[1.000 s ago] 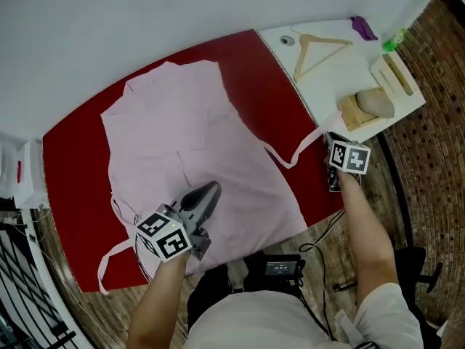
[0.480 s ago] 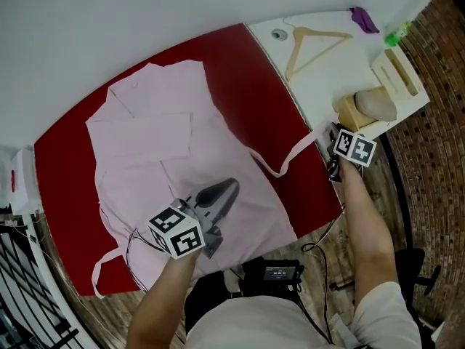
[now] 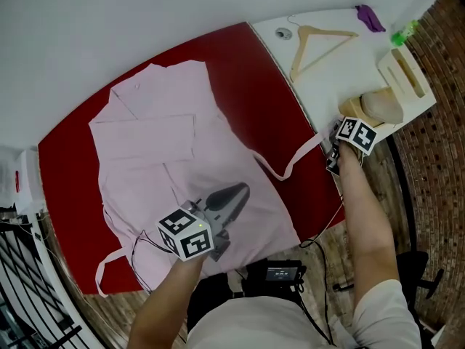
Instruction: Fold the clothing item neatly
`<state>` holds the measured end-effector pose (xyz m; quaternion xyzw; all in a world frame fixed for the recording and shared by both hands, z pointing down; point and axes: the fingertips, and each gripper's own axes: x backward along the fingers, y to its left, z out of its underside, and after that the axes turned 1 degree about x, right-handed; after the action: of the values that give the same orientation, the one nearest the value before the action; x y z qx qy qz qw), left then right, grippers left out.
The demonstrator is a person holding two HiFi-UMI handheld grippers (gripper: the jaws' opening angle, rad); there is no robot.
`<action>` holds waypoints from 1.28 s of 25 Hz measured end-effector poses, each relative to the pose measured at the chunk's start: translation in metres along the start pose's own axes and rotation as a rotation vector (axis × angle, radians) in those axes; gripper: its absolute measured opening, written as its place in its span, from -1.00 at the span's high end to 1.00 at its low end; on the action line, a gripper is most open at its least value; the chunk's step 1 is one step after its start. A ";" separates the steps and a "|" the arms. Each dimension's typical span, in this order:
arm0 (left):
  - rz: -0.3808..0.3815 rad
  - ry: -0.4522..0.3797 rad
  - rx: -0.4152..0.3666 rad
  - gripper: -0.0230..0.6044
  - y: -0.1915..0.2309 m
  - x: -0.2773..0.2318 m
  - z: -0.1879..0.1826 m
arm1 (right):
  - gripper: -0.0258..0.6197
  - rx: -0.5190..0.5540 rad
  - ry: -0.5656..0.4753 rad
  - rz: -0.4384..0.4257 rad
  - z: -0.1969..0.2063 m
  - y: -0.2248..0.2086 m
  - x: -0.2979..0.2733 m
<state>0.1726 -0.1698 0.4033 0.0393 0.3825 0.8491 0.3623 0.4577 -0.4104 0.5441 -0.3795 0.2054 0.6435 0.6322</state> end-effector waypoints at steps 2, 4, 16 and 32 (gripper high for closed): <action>-0.004 -0.007 0.004 0.89 0.000 0.003 0.000 | 0.83 -0.009 -0.023 -0.012 -0.003 0.001 0.004; -0.008 -0.018 0.013 0.89 0.001 0.007 -0.002 | 0.85 0.034 -0.068 -0.041 -0.008 0.007 0.013; 0.016 -0.068 0.089 0.89 -0.001 0.021 -0.011 | 0.86 0.443 -0.270 -0.243 -0.008 0.106 0.096; 0.086 -0.100 0.252 0.70 -0.004 0.023 -0.023 | 0.86 0.774 -0.414 -0.473 0.075 0.224 0.202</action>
<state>0.1504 -0.1678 0.3791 0.1430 0.4656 0.8061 0.3361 0.2405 -0.2478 0.3919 -0.0176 0.2074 0.4209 0.8829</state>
